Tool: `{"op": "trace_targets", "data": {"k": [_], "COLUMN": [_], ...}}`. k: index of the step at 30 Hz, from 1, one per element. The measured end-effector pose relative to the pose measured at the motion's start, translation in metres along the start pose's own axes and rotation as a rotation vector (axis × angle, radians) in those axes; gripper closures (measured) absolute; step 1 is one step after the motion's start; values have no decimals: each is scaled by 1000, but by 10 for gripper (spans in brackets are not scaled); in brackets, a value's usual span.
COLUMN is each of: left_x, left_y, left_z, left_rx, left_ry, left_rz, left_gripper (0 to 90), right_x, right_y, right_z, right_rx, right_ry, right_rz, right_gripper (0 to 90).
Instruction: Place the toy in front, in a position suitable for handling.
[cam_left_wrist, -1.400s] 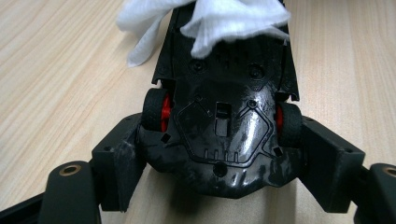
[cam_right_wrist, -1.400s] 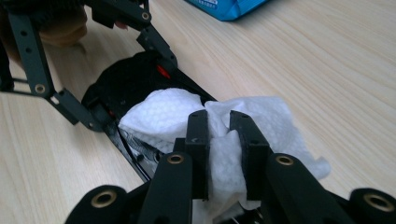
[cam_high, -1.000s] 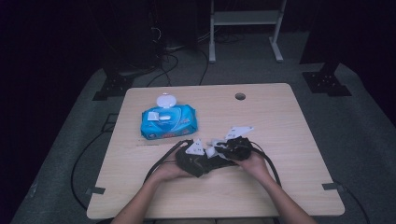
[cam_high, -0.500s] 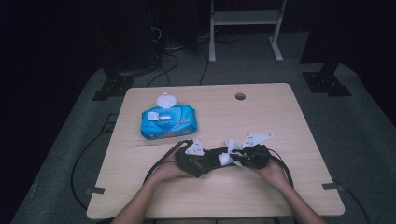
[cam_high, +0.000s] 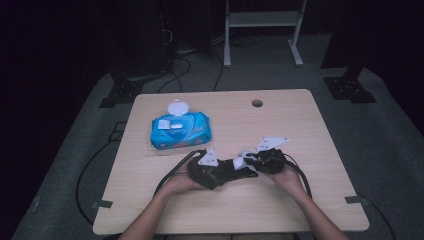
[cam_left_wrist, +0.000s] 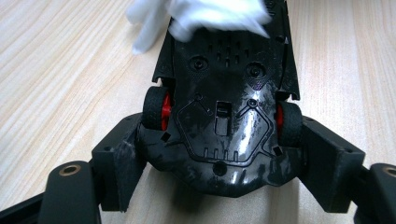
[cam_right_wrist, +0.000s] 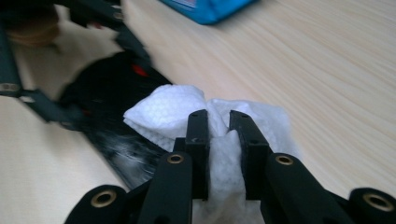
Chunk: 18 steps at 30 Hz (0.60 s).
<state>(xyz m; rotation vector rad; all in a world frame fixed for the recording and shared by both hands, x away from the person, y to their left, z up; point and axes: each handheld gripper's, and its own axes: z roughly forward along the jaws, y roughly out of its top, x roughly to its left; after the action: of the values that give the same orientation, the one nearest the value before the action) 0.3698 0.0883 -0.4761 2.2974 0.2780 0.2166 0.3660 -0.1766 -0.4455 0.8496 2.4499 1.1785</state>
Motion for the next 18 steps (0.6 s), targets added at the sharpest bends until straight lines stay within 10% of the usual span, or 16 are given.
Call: {"op": "trace_targets", "data": {"k": [10, 18], "left_x": [-1, -1], "left_y": [0, 0], "left_z": [0, 0], "left_rx": [19, 12], "left_ry": [12, 9], "left_rz": [24, 26], "left_gripper": [231, 234], "right_x": [10, 18], "right_y": [-24, -1], "right_z": [-26, -5], "right_rx": [16, 1], "right_ry": [34, 63], "right_rz": [13, -21], "right_gripper": [781, 783]}}
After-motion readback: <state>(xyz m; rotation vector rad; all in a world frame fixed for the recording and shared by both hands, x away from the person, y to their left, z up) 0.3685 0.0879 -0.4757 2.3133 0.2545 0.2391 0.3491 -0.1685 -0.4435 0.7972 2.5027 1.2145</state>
